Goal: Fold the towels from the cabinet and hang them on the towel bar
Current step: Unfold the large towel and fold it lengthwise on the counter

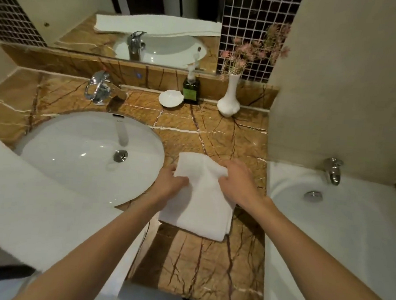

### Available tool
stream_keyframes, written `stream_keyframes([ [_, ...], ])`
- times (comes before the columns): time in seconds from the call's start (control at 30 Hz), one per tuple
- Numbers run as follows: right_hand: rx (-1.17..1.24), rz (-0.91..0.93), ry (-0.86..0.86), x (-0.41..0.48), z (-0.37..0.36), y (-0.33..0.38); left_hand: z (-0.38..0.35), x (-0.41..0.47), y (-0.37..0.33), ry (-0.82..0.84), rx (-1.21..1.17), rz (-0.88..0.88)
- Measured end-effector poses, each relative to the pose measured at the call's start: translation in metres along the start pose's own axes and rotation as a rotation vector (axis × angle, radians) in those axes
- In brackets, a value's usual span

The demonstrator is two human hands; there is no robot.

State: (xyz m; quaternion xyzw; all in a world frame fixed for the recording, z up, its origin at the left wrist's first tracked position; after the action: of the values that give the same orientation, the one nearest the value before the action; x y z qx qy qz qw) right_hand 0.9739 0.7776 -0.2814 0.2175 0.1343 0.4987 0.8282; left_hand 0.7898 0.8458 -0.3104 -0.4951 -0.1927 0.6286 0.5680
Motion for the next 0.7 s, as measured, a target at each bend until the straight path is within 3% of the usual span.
stream_keyframes([
  [0.17,0.178,0.048,-0.185,-0.049,0.024,0.022,0.018,-0.013,0.012,0.066,-0.242,0.116],
  [0.33,0.041,0.16,-0.044,-0.079,-0.004,0.031,0.033,-0.021,0.024,0.109,-0.372,0.142],
  [0.53,0.071,0.223,0.087,-0.077,-0.025,0.039,0.022,-0.026,0.005,0.175,-0.21,-0.059],
  [0.7,0.176,0.268,0.062,-0.08,-0.024,0.049,0.038,-0.019,-0.022,-0.012,-0.1,-0.19],
])
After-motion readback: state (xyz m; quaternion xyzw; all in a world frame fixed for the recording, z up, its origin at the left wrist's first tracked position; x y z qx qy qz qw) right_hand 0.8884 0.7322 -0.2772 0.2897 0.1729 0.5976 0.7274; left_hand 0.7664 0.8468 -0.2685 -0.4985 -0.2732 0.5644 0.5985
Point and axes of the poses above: each hand's wrist, its own x-axis towards the middle knuckle, its own z-axis out of the back of the hand, y = z × x, the point moved 10 cm from there along x, towards the middle knuckle, and after that the axes turned 10 degrees about -y, right-handed, at the moved point
